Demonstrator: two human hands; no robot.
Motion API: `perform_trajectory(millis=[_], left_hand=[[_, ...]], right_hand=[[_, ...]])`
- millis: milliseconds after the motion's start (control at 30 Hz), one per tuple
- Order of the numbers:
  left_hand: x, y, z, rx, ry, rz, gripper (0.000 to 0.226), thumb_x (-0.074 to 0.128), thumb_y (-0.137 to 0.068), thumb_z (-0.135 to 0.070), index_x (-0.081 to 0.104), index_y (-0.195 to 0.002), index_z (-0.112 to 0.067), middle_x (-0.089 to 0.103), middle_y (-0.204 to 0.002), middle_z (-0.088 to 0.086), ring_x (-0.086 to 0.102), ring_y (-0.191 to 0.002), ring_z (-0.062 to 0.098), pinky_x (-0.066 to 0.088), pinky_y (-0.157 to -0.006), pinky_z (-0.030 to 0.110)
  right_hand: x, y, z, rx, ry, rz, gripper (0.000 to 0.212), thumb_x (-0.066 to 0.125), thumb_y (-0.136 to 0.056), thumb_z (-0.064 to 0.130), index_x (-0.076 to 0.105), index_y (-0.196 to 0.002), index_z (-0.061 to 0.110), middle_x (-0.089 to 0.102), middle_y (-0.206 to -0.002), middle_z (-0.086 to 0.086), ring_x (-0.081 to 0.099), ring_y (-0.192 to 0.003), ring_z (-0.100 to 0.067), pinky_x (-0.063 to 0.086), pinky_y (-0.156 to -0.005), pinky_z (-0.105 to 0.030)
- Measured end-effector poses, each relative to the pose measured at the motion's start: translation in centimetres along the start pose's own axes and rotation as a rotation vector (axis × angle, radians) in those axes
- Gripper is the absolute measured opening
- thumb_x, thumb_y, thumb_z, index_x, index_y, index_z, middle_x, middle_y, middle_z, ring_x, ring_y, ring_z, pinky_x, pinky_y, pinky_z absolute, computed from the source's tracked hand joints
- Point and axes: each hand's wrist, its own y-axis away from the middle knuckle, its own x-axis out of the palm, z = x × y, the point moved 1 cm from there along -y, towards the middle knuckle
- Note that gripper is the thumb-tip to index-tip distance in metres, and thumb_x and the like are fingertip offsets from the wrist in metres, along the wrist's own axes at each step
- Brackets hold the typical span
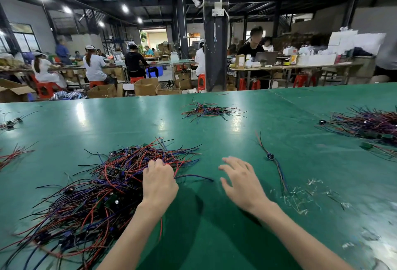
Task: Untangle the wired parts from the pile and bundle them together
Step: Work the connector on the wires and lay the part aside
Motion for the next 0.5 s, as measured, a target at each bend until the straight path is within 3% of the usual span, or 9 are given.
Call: perform_trajectory(millis=[100,267,400,500], left_hand=[[0.2,0.1,-0.5,0.033,0.104,-0.075,0.021,0.051,-0.091,-0.03,0.061,-0.103,-0.017,0.052,-0.115,0.001,0.043,-0.113,0.021,0.036,-0.096,0.032],[0.3,0.2,-1.2,0.076,0.314,-0.137,0.013,0.053,-0.094,-0.03,0.061,-0.094,-0.02,0.061,-0.101,0.001,0.049,-0.102,0.021,0.038,-0.087,0.033],[0.3,0.3,-0.9,0.082,0.373,-0.232,0.01,0.057,-0.093,-0.022,0.063,-0.095,-0.014,0.061,-0.096,0.003,0.047,-0.098,0.022,0.042,-0.082,0.032],[0.2,0.3,-0.4,0.015,0.365,-0.265,0.017,0.06,-0.088,-0.003,0.059,-0.103,-0.01,0.057,-0.101,0.006,0.052,-0.096,0.023,0.046,-0.074,0.031]], right_hand=[[0.7,0.5,2.4,-0.006,-0.119,-0.046,0.029,0.049,-0.092,0.025,0.057,-0.119,0.021,0.054,-0.121,0.004,0.043,-0.119,-0.015,0.028,-0.1,-0.027],[1.4,0.8,3.5,0.053,-0.215,-0.084,0.013,0.05,-0.091,0.021,0.057,-0.101,0.019,0.058,-0.103,0.004,0.049,-0.104,-0.017,0.034,-0.089,-0.028],[1.8,0.9,3.8,0.003,-0.247,-0.027,0.021,0.048,-0.093,0.024,0.057,-0.111,0.022,0.059,-0.11,0.006,0.048,-0.107,-0.015,0.034,-0.091,-0.03],[2.2,1.0,4.1,-0.05,-0.212,0.052,0.029,0.046,-0.094,0.028,0.053,-0.123,0.025,0.055,-0.12,0.007,0.044,-0.113,-0.015,0.032,-0.096,-0.032]])
